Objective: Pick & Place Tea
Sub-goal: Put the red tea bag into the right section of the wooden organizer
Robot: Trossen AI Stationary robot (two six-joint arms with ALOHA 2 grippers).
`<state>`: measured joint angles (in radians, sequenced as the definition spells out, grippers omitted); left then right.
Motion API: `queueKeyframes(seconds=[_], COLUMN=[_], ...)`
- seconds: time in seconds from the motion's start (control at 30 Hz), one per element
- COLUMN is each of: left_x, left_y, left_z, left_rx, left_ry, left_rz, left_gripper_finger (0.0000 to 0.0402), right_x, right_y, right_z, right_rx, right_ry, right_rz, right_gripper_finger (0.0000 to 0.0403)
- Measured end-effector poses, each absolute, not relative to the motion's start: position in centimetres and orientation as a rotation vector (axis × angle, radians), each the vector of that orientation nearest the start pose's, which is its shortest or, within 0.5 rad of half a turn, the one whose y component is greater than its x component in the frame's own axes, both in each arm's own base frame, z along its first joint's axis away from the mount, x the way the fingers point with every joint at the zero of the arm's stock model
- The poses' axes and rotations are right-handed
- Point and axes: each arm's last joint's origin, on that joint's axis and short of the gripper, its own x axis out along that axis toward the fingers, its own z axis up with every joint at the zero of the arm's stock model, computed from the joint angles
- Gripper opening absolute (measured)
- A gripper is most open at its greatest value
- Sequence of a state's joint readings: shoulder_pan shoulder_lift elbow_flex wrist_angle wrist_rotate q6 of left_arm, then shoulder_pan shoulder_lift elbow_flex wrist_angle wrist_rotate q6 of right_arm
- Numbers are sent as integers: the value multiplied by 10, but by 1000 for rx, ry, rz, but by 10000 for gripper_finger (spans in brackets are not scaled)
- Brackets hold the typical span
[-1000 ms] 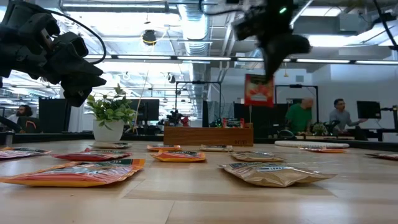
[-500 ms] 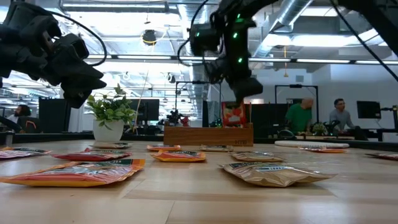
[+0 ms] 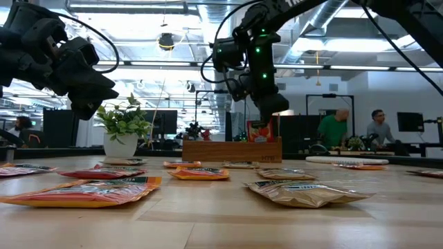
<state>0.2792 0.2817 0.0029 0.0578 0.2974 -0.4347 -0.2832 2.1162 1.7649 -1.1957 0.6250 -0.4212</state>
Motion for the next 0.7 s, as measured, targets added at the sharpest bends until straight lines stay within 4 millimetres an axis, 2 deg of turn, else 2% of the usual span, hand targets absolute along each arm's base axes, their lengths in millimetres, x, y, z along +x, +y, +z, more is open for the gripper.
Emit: queueKeyframes(seconds=[0.27,0.53,0.7], left_x=[110,110,110], left_y=[23,23,23], left_z=[146,146,146], left_rx=[-496,-496,-496], left_ry=[213,213,213], left_rz=[28,28,28], left_gripper_finger=[105,105,105], right_x=[389,389,389], right_y=[-131,-131,-131], right_z=[210,209,210], right_rx=[-575,-560,-562], right_ry=[1709,1706,1703], right_rz=[-373,-361,-366], right_gripper_finger=[3,63,82])
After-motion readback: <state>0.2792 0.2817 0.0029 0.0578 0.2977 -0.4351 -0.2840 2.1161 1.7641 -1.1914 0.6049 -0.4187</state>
